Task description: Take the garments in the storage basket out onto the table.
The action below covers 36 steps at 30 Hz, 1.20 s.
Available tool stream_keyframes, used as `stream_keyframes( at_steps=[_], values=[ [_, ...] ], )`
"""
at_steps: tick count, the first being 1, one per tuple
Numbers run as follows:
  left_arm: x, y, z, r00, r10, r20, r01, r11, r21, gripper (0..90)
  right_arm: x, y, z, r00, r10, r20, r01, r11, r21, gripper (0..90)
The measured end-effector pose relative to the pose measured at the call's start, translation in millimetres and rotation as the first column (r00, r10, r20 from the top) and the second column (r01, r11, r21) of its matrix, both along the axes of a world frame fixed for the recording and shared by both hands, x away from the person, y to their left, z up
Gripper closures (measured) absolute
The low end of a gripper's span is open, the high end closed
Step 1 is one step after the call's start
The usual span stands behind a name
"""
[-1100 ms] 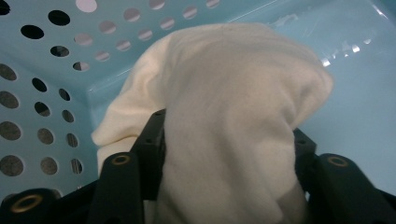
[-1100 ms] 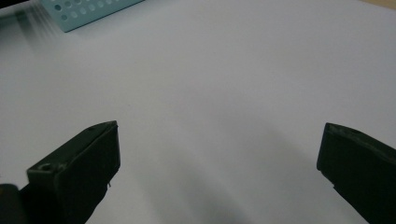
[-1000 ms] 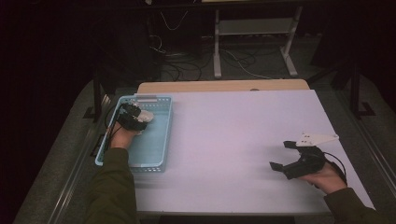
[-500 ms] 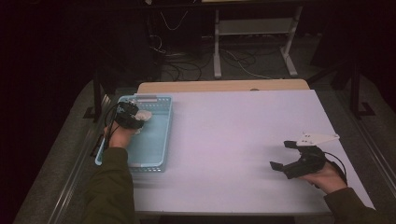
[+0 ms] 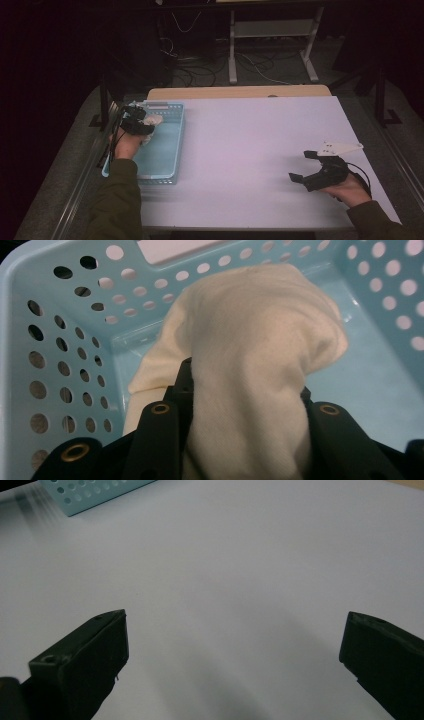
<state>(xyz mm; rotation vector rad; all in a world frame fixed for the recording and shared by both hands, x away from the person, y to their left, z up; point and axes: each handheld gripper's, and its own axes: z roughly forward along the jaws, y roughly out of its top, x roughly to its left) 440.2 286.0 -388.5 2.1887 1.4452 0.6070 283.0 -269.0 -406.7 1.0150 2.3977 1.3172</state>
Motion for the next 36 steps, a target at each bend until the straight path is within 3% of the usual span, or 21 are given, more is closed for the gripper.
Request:
stream_keyframes(
  at_steps=[23,36],
  values=[
    [-16.5,-10.0,30.2,0.9972,-0.065,0.037,0.067,0.9952,-0.071,62.2,0.0,-0.5,0.2,1.0000,-0.002,0.000,0.002,1.0000,-0.001,0.0],
    [-32.0,-27.6,51.1,0.9856,-0.148,0.081,0.156,0.9822,-0.104,62.2,0.0,-0.4,0.1,1.0000,-0.003,0.000,0.003,1.0000,-0.002,0.0]
  ],
)
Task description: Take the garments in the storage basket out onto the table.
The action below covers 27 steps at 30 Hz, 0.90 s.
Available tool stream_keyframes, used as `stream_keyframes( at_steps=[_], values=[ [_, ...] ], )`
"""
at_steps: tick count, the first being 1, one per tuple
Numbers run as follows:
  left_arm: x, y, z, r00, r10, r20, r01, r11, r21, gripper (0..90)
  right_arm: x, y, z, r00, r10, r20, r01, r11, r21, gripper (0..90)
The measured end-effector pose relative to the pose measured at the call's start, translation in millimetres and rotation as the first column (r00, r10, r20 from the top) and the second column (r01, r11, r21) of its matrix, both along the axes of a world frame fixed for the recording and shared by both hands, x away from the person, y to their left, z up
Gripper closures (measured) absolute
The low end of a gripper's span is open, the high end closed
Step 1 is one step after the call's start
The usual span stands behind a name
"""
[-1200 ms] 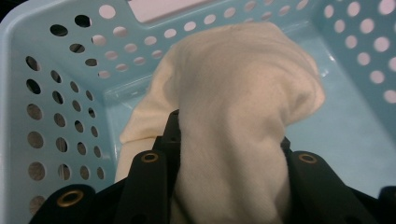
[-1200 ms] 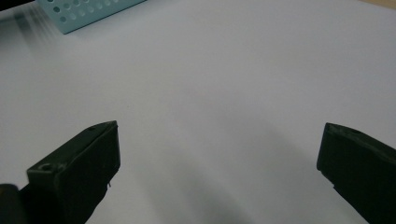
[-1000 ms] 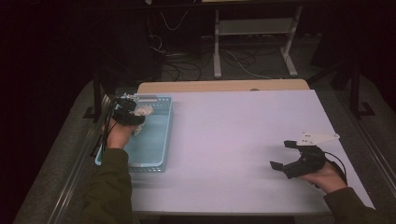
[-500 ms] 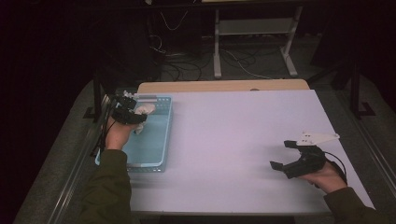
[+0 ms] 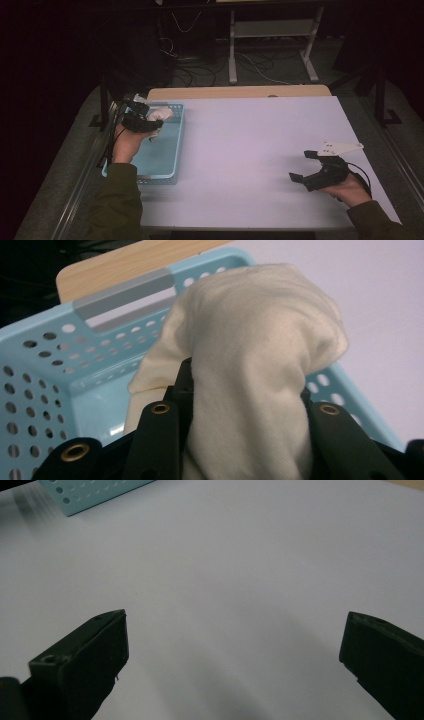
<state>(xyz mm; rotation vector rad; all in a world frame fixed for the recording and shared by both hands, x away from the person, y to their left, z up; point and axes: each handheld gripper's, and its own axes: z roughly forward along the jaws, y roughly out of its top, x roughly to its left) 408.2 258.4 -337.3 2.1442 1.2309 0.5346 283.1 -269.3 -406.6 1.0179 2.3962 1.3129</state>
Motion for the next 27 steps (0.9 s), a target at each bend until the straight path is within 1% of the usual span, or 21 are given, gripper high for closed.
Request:
stream_keyframes(
  at_steps=[1,3,7,8,9,11,12,13,14,15,16,17,18,19,20,21,22,25,26,27],
  values=[
    [-1.1,-1.7,1.3,1.0000,-0.005,0.002,0.005,1.0000,-0.004,62.2,0.0,0.0,-0.1,1.0000,0.000,0.000,0.000,1.0000,0.000,0.0],
    [-3.8,-6.3,4.7,0.9995,-0.032,0.008,0.032,0.9995,-0.009,62.2,0.0,0.1,0.0,1.0000,0.000,0.000,0.000,1.0000,0.000,0.0],
    [-6.5,-11.4,8.0,0.9987,-0.048,0.018,0.048,0.9986,-0.020,62.2,0.2,0.1,-0.2,1.0000,0.000,-0.001,0.000,1.0000,0.001,0.0],
    [-8.3,-14.6,10.5,0.9977,-0.063,0.023,0.064,0.9976,-0.027,62.2,0.3,0.0,-0.2,1.0000,0.000,-0.002,0.000,1.0000,0.000,0.0],
    [-8.3,-14.6,10.5,0.9977,-0.063,0.023,0.064,0.9976,-0.027,62.2,0.3,-0.1,-0.2,1.0000,0.000,-0.002,0.000,1.0000,0.000,0.0],
    [-9.6,-18.4,12.4,0.9967,-0.077,0.027,0.078,0.9962,-0.039,62.1,0.4,-0.1,-0.3,1.0000,0.000,-0.002,0.000,1.0000,0.000,0.0],
    [-10.8,-22.1,14.8,0.9952,-0.093,0.032,0.094,0.9947,-0.042,62.2,0.6,-0.2,-0.3,1.0000,0.000,-0.002,0.000,1.0000,0.000,0.0],
    [-10.8,-22.1,14.8,0.9952,-0.093,0.032,0.094,0.9947,-0.042,62.1,0.6,-0.2,-0.3,1.0000,0.000,-0.002,0.000,1.0000,0.000,0.0],
    [-12.2,-26.1,17.2,0.9939,-0.105,0.036,0.106,0.9932,-0.048,62.2,0.5,-0.1,-0.4,1.0000,0.000,-0.002,0.000,1.0000,0.000,0.0],
    [-12.2,-26.1,17.2,0.9939,-0.105,0.036,0.106,0.9932,-0.048,62.1,0.5,-0.2,-0.3,1.0000,0.000,-0.002,0.000,1.0000,0.000,0.0],
    [-13.6,-30.2,19.9,0.9919,-0.119,0.042,0.122,0.9912,-0.052,62.1,0.5,-0.3,-0.3,1.0000,0.000,-0.002,0.000,1.0000,0.001,0.0],
    [-13.6,-30.2,19.9,0.9919,-0.119,0.042,0.122,0.9912,-0.052,62.2,0.5,-0.3,-0.3,1.0000,0.000,-0.002,0.000,1.0000,0.001,0.0],
    [-15.2,-34.7,22.5,0.9896,-0.136,0.048,0.139,0.9885,-0.060,62.2,0.5,-0.3,-0.3,1.0000,0.001,-0.002,-0.001,1.0000,0.001,0.0],
    [-15.2,-34.7,22.5,0.9896,-0.136,0.048,0.139,0.9885,-0.060,62.1,0.5,-0.3,-0.3,1.0000,0.001,-0.002,-0.001,1.0000,0.001,0.0],
    [-16.8,-39.4,25.1,0.9868,-0.153,0.052,0.156,0.9856,-0.065,62.1,0.5,-0.3,-0.3,1.0000,0.001,-0.002,-0.001,1.0000,0.000,0.0],
    [-16.8,-39.4,25.1,0.9868,-0.153,0.052,0.156,0.9856,-0.065,62.1,0.5,-0.3,-0.3,1.0000,0.001,-0.002,-0.001,1.0000,0.000,0.0],
    [-18.4,-44.9,27.5,0.9844,-0.166,0.058,0.170,0.9826,-0.075,62.1,0.5,-0.3,-0.1,1.0000,0.001,0.000,-0.001,1.0000,0.001,0.0],
    [-19.2,-48.1,28.9,0.9824,-0.177,0.059,0.182,0.9804,-0.077,62.1,0.4,-0.3,-0.1,1.0000,0.001,0.000,-0.001,1.0000,0.001,0.0],
    [-20.7,-55.3,30.9,0.9772,-0.203,0.063,0.208,0.9745,-0.084,62.1,0.2,-0.2,-0.1,1.0000,0.002,0.001,-0.002,1.0000,0.000,0.0],
    [-21.3,-58.2,31.5,0.9757,-0.210,0.062,0.215,0.9728,-0.086,62.1,0.1,-0.2,0.0,1.0000,0.001,0.000,-0.001,1.0000,0.001,0.0]
  ],
)
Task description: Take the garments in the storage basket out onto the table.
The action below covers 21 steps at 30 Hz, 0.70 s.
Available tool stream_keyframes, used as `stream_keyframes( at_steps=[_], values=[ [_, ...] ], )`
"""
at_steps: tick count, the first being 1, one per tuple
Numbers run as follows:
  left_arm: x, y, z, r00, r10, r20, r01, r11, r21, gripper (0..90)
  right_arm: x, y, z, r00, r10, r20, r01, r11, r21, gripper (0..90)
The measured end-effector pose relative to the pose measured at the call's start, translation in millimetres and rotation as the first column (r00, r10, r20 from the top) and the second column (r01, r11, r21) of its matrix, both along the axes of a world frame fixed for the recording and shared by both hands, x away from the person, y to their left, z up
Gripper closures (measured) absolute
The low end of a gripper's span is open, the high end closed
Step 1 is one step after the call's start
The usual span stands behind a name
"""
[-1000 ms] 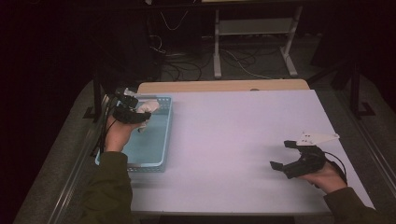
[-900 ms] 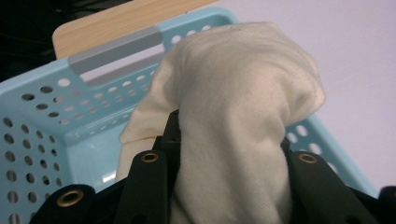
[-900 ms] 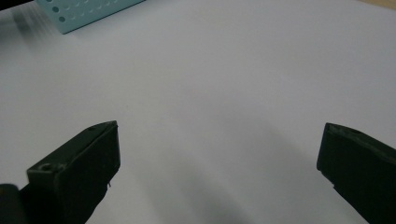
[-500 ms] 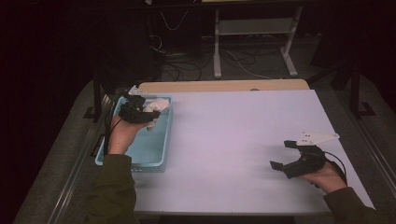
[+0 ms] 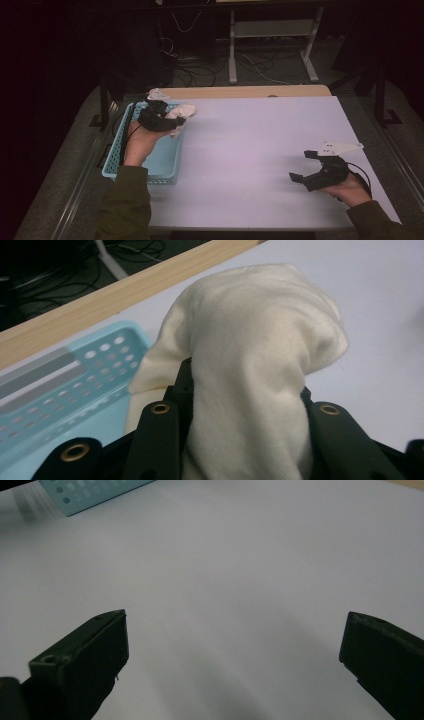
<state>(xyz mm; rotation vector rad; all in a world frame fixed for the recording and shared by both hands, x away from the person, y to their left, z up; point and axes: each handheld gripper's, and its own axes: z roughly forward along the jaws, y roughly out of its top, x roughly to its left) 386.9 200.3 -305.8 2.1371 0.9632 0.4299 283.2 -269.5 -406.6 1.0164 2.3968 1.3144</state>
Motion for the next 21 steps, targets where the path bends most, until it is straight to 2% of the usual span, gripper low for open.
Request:
stream_keyframes(
  at_steps=[9,21],
  values=[
    [-4.6,-21.8,4.0,0.9978,-0.066,0.007,0.066,0.9976,-0.020,62.1,0.0,-0.2,0.0,1.0000,0.000,0.000,0.000,1.0000,0.000,0.0],
    [-6.8,-45.0,1.3,0.9925,-0.122,0.001,0.122,0.9922,-0.024,62.0,0.1,0.1,0.0,1.0000,0.000,0.001,0.000,1.0000,-0.001,0.0]
  ],
)
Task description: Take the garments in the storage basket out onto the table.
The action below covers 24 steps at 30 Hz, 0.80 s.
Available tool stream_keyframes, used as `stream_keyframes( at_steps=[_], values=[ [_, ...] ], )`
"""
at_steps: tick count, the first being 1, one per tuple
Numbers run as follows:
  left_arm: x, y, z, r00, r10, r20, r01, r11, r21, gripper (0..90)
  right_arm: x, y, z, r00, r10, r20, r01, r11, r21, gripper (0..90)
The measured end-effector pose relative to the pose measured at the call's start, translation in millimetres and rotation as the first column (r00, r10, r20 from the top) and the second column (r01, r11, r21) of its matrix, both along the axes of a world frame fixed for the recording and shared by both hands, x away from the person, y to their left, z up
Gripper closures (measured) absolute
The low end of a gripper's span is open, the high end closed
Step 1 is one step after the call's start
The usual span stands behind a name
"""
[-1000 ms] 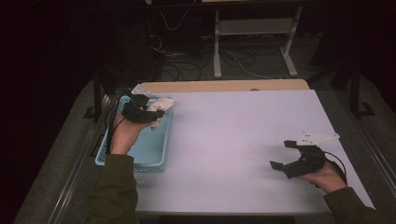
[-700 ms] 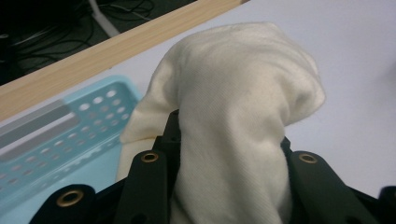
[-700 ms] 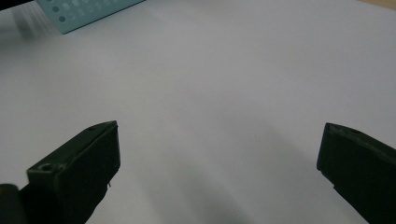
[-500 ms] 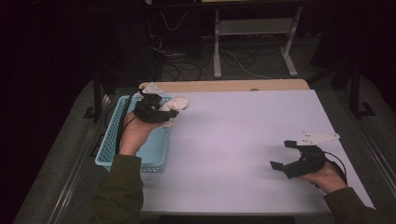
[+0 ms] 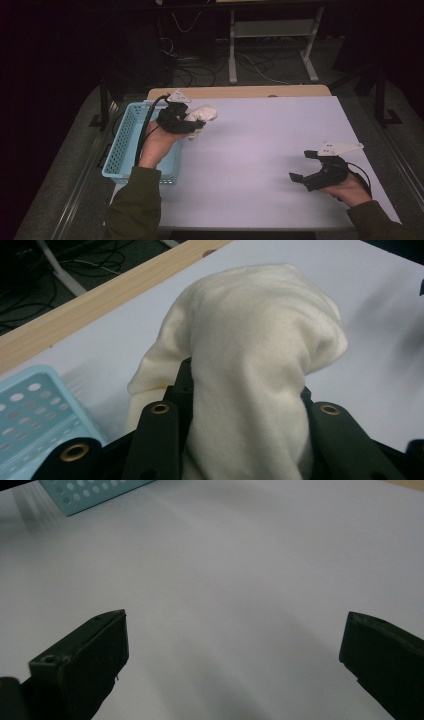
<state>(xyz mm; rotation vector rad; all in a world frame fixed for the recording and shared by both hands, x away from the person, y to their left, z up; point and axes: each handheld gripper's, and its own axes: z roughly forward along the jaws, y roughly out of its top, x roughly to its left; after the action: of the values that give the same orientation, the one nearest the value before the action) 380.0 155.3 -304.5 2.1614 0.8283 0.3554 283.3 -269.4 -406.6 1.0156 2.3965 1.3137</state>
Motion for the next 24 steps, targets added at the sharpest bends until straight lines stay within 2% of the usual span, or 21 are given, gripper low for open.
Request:
stream_keyframes(
  at_steps=[4,15,24],
  values=[
    [-0.4,-8.7,-1.2,0.9999,-0.010,-0.003,0.010,0.9997,-0.020,61.9,0.0,0.1,-0.1,1.0000,0.001,0.000,-0.001,1.0000,0.000,0.0],
    [0.3,-33.1,-4.2,0.9975,-0.071,0.000,0.071,0.9970,-0.032,61.3,0.0,-0.2,0.1,1.0000,0.001,0.001,-0.001,1.0000,0.001,0.0],
    [1.8,-55.7,-10.0,0.9932,-0.114,-0.022,0.114,0.9928,-0.037,61.0,0.1,-0.4,0.2,1.0000,0.003,0.002,-0.003,1.0000,0.004,0.0]
  ],
)
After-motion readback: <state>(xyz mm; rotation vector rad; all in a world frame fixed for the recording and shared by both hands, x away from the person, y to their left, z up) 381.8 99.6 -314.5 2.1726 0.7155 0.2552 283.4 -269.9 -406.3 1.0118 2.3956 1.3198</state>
